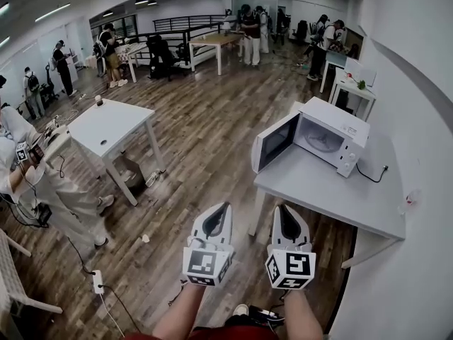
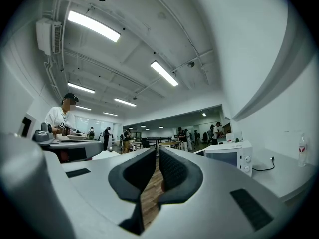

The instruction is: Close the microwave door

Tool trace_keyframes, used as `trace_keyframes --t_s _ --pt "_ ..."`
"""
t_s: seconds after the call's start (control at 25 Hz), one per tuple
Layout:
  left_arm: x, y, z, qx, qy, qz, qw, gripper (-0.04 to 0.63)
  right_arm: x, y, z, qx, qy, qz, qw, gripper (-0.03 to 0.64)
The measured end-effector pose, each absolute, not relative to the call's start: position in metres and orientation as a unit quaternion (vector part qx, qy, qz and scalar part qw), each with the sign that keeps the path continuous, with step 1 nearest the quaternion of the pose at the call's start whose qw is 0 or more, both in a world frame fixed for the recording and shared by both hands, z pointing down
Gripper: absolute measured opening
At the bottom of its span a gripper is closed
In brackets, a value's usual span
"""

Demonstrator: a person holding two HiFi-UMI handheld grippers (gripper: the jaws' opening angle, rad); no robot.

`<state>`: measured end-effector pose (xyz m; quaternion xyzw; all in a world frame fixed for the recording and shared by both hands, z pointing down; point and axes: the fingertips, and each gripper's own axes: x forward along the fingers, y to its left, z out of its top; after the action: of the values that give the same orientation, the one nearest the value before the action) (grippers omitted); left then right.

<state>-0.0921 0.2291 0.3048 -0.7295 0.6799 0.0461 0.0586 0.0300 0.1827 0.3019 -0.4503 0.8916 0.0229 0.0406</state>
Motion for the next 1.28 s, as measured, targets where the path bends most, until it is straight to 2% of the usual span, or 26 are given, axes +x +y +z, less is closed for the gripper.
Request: trace_keyframes --t_s 0.64,1.28 --pt "-0.091 0.123 0.322 -0.725 0.686 0.032 0.053 0.026 0.035 0.076 0.325 -0.446 0.894 0.009 0.040 0.043" --pt "-0.161 -0.007 0.354 -0.759 0.649 0.026 0.045 0.026 -0.038 -0.045 0.360 -0.483 0.876 -0.006 0.015 0.043"
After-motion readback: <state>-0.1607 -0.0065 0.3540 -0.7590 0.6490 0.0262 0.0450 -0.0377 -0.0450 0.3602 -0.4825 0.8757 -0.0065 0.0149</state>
